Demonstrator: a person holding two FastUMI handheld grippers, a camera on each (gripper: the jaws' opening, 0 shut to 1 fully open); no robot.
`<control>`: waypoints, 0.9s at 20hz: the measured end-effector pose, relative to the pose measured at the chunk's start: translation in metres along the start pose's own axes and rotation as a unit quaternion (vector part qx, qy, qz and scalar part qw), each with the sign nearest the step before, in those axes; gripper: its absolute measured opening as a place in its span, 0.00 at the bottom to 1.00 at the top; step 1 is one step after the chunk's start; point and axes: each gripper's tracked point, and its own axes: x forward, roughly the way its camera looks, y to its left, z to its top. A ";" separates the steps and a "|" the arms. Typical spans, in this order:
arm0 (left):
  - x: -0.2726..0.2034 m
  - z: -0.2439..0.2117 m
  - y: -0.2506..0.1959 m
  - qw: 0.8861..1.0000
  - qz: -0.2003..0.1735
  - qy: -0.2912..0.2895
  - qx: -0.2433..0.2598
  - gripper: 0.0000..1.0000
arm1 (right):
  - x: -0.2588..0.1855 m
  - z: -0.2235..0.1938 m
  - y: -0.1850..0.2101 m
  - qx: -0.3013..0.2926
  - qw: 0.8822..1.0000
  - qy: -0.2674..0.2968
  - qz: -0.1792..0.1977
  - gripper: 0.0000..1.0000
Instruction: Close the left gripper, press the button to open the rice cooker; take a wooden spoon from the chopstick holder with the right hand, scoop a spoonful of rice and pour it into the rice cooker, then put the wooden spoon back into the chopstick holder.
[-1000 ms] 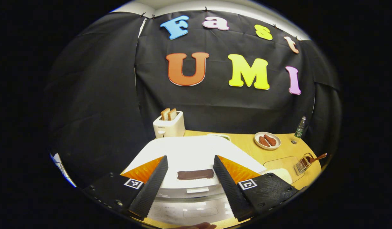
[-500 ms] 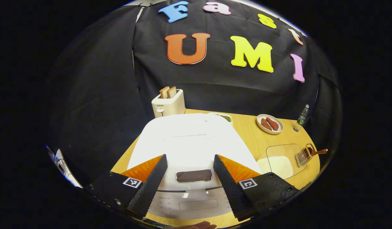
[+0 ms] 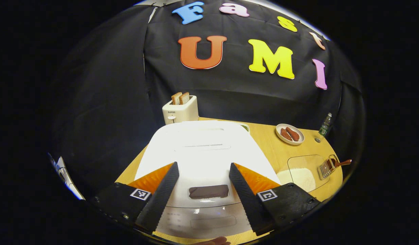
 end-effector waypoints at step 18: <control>-0.084 0.062 -0.007 0.990 0.002 -0.136 -0.021 0.94 | 0.016 -0.001 -0.035 0.036 0.999 0.008 -0.037 1.00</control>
